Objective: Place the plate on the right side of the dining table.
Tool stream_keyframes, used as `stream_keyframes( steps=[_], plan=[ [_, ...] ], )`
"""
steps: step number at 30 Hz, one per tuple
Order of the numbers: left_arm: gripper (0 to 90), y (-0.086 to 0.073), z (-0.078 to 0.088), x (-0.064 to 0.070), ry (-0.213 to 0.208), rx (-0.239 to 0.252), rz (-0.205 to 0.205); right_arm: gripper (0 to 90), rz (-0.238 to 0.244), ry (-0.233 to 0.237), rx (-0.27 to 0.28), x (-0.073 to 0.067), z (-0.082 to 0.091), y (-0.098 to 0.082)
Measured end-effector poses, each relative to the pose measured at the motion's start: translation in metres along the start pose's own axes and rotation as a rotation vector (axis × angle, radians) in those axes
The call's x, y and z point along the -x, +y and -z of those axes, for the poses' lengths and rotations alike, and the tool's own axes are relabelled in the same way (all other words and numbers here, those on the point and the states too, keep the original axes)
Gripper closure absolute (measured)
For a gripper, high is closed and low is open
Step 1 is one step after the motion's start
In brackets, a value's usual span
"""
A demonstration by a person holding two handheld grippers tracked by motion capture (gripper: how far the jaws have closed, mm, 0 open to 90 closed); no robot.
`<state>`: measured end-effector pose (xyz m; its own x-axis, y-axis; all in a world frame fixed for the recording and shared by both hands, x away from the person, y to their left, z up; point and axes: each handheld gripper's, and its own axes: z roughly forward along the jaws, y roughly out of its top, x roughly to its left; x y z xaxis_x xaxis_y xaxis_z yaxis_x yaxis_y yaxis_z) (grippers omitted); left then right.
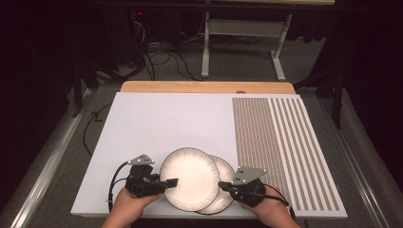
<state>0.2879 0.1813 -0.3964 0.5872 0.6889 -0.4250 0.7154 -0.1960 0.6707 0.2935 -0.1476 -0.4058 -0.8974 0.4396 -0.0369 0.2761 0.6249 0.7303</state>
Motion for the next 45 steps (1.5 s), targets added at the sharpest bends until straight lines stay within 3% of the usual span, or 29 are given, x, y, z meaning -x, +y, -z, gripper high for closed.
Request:
stream_keyframes(
  steps=[8,14,23,33,36,45],
  plan=[
    [63.7,-0.001,0.0,-0.007,-0.044,0.019,0.054,90.0,-0.006,-0.001,0.012,0.001,0.004,0.0],
    [66.9,-0.002,0.001,-0.01,-0.076,0.041,0.092,90.0,-0.016,-0.01,0.051,0.004,0.013,-0.001],
    [72.4,-0.002,0.005,-0.01,-0.092,0.097,0.102,87.2,-0.058,-0.051,0.103,0.013,0.028,-0.003],
    [78.3,0.0,0.012,-0.008,-0.1,0.19,0.082,80.1,-0.109,-0.1,0.145,0.027,0.045,-0.008],
    [79.8,0.001,0.015,-0.006,-0.077,0.224,0.048,77.4,-0.125,-0.121,0.162,0.033,0.052,-0.012],
    [80.3,0.003,0.019,-0.007,-0.031,0.279,0.005,71.0,-0.169,-0.16,0.181,0.043,0.064,-0.018]
  ],
)
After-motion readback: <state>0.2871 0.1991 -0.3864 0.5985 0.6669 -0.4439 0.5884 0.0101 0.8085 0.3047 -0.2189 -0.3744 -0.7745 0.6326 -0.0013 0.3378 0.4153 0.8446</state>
